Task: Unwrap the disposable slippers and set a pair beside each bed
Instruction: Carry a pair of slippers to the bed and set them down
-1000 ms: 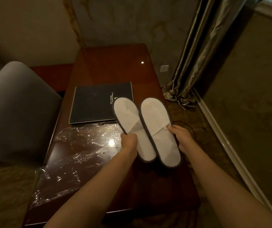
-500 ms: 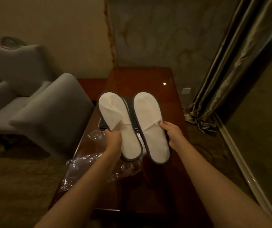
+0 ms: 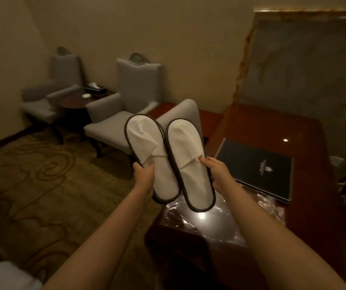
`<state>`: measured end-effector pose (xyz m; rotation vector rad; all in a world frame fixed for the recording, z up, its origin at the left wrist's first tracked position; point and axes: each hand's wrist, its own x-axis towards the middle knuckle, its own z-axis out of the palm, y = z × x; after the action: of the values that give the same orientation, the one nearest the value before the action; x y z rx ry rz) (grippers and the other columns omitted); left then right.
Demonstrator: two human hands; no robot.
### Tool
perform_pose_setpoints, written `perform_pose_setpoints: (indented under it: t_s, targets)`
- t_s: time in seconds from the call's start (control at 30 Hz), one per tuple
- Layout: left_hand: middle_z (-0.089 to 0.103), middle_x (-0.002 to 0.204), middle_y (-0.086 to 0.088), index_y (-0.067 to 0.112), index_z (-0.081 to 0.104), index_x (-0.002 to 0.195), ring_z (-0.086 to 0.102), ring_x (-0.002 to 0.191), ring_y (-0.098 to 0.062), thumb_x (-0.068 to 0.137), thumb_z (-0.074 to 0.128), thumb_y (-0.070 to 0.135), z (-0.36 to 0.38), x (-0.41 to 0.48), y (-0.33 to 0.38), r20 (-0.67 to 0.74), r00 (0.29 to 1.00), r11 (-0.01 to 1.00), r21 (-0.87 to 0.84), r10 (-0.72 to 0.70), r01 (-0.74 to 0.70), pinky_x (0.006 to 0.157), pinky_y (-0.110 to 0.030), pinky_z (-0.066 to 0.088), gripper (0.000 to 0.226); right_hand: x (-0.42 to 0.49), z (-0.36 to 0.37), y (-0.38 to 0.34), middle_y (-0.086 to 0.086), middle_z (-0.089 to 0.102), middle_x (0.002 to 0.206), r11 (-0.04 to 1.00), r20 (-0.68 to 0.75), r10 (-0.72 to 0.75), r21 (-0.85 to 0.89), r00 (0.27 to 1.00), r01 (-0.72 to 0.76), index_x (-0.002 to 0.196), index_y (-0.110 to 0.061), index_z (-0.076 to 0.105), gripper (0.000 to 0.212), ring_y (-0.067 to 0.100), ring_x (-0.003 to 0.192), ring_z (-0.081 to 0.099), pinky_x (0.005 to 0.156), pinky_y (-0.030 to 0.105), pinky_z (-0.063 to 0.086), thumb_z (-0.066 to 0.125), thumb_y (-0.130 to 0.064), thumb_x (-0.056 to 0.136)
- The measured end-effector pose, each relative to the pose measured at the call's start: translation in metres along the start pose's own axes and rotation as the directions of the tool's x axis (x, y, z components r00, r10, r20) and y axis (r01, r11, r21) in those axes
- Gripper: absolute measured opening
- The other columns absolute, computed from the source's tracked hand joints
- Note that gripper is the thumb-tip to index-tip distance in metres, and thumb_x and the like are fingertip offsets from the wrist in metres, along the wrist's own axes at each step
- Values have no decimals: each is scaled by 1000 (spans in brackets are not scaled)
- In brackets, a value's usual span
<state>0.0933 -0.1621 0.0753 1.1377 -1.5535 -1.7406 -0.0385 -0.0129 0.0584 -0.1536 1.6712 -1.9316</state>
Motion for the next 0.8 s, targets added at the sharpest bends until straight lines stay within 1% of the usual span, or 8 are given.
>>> perform_pose_setpoints:
  t_s: [0.13,0.27,0.37,0.43,0.57,0.63,0.73,0.8]
  targets:
    - [45,134,-18,6,28,134,52,108,-30,90,52,14,-75,47,8,-81,997,998,-60,-6,1,85,-39,47,51,17,89,11,1,72,71,1000,71,0,-20,997,2,79,-16,68,6,18,70,65,56,26,52,67,-20,83]
    - [41,140,-19,3,22,140,47,121,-36,90,47,7,-153,92,14,-175,984,998,-58,-15,5,100,-48,44,56,38,179,21,1,67,88,994,152,50,-100,987,-35,86,-17,68,9,18,83,61,61,29,46,67,-26,84]
    - [46,134,-21,1,29,134,49,116,-35,88,47,4,-209,123,14,-260,966,998,-58,-3,-12,93,-43,46,49,54,246,34,0,64,90,991,186,88,-117,979,-67,82,-19,66,7,19,83,59,61,30,45,67,-26,84]
    - [46,134,-22,-2,30,133,49,117,-36,88,47,2,-244,139,12,-322,947,999,-54,-15,-2,94,-43,45,48,63,288,48,2,65,90,988,229,110,-133,967,-81,86,-16,67,10,19,81,60,61,30,47,67,-26,84]
    - [43,138,-20,-1,29,135,47,121,-35,91,47,3,-304,166,8,-409,910,995,-95,-62,25,97,-44,44,48,78,367,72,7,66,98,978,278,161,-176,947,-114,108,-6,65,32,25,89,61,71,35,50,68,-26,83]
    - [43,138,-20,-1,30,135,48,121,-35,90,48,2,-329,182,9,-460,884,991,-133,-82,23,97,-44,44,48,88,403,81,7,64,99,969,310,190,-210,932,-128,105,-7,65,29,24,87,60,72,35,49,68,-26,83]
    - [42,140,-18,0,28,137,46,123,-35,90,49,4,-361,209,7,-524,845,987,-157,-105,26,101,-45,44,51,107,452,92,3,63,94,956,372,229,-262,900,-135,94,-12,66,17,17,81,59,64,31,47,67,-26,84]
    - [41,141,-18,2,27,138,46,124,-34,91,48,4,-379,231,2,-551,825,983,-181,-126,29,102,-45,43,52,125,483,101,4,65,99,945,396,262,-289,880,-151,103,-9,66,26,20,86,61,65,31,49,67,-27,84]
